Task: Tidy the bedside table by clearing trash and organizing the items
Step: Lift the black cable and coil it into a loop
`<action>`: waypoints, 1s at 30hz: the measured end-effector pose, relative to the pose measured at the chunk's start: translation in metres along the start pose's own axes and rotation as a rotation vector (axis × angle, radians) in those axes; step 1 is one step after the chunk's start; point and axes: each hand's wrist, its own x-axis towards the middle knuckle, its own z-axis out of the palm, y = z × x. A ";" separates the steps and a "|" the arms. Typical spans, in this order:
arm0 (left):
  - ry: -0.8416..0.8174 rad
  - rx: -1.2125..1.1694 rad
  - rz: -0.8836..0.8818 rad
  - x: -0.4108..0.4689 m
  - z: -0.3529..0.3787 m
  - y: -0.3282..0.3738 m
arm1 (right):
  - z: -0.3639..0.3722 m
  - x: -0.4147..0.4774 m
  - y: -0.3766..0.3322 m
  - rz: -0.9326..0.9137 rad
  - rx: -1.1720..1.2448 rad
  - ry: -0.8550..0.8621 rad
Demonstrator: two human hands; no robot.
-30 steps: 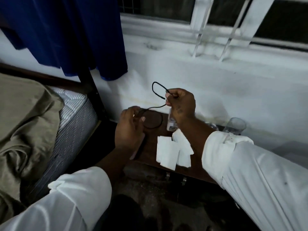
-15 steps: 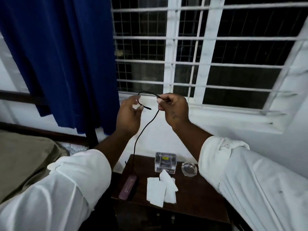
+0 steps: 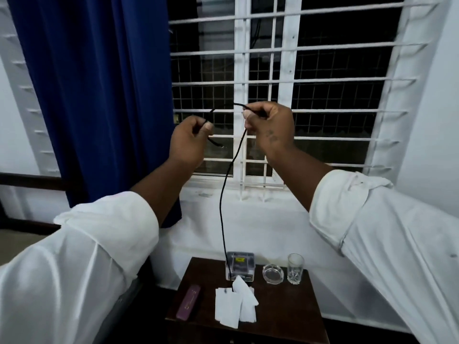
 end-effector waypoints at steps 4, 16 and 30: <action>-0.183 -0.290 -0.068 -0.014 -0.007 0.028 | -0.022 0.000 -0.017 -0.020 -0.045 0.087; -0.798 -0.752 -0.291 -0.083 0.022 0.070 | -0.103 -0.016 0.014 0.101 -0.179 0.297; -0.188 -1.038 -0.416 -0.069 0.054 0.052 | -0.110 -0.148 0.055 0.362 -0.091 -0.055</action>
